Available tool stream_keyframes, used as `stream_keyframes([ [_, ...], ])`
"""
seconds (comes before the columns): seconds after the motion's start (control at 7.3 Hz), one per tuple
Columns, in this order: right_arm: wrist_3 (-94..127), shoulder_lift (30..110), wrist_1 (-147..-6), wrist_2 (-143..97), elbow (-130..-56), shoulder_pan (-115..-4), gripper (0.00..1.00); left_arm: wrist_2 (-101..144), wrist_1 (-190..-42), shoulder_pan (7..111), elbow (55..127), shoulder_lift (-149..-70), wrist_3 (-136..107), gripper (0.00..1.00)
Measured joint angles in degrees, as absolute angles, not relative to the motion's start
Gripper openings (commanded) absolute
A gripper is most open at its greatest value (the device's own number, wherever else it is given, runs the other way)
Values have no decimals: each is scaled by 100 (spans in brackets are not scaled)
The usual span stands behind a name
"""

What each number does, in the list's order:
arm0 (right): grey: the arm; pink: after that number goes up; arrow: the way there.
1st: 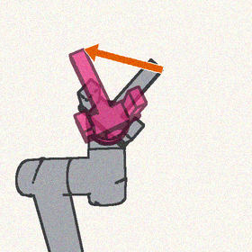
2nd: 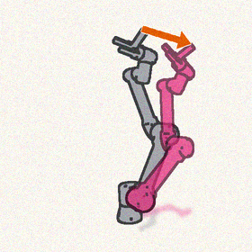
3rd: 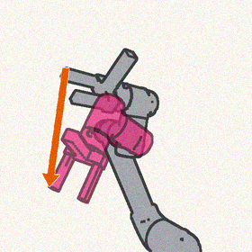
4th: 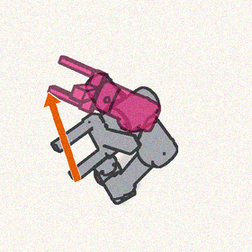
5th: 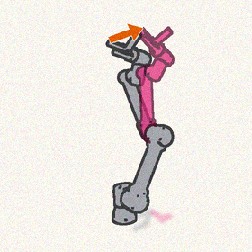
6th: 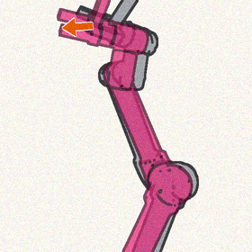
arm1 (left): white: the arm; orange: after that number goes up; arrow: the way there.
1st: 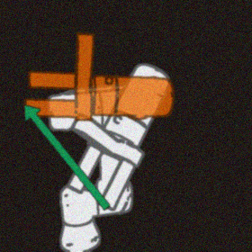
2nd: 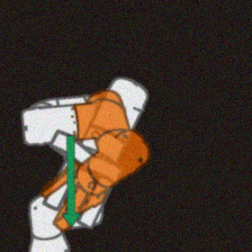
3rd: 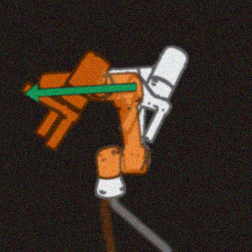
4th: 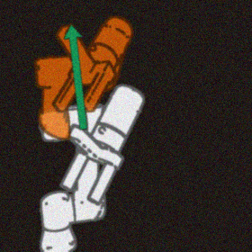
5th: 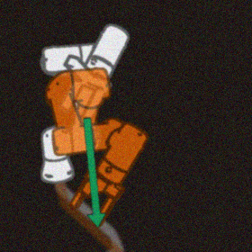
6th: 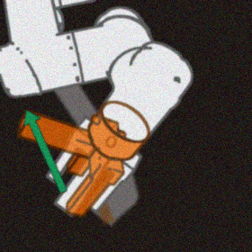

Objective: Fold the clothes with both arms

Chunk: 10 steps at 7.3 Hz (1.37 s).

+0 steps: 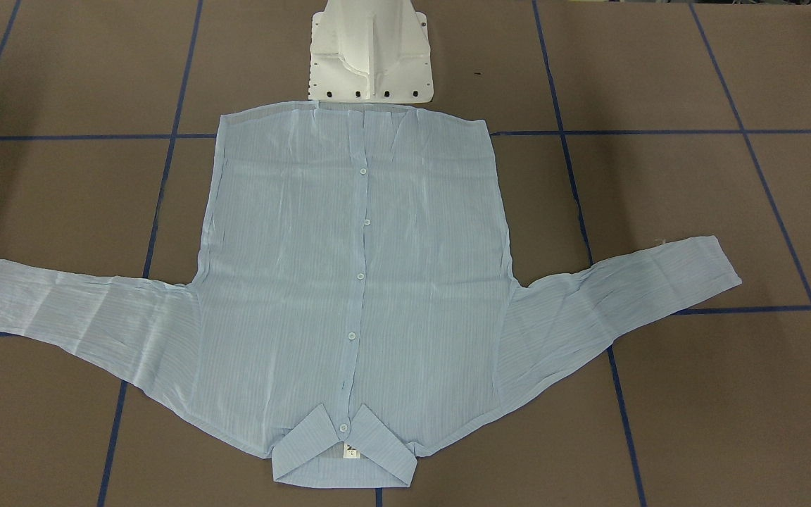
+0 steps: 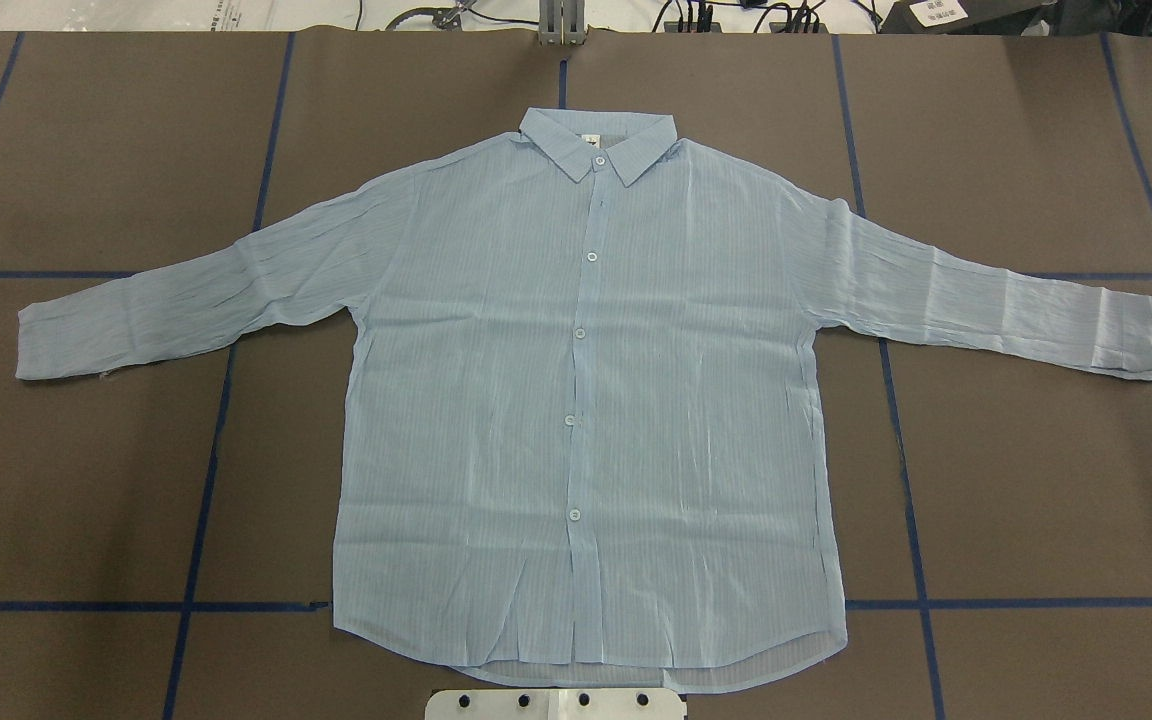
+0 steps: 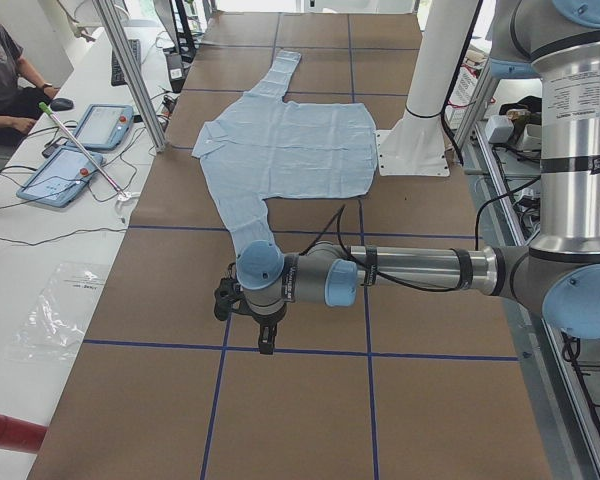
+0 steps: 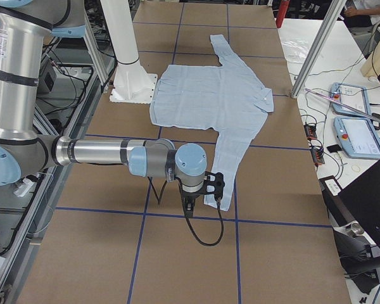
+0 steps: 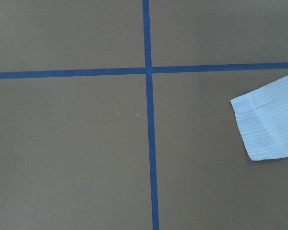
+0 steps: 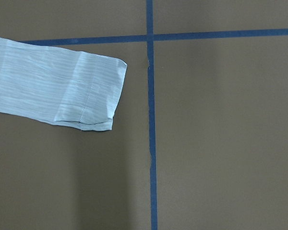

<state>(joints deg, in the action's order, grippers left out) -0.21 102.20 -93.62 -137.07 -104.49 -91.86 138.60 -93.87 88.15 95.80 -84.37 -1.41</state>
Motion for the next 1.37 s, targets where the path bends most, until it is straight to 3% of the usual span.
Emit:
stream_keyframes([
  [0.82,208,9962,-9217,-13809,-10352,-9178,100,13896,-9569,8810,9638,-8854,-173,99],
  [1.1,426,9683,-8722,-13940,-9880,-9112,100,13907,-9663,8781,9545,-9141,-218,99],
  [1.37,536,9466,-7243,-14030,-8843,-8893,100,13962,-9930,8763,9464,-9202,-391,99],
])
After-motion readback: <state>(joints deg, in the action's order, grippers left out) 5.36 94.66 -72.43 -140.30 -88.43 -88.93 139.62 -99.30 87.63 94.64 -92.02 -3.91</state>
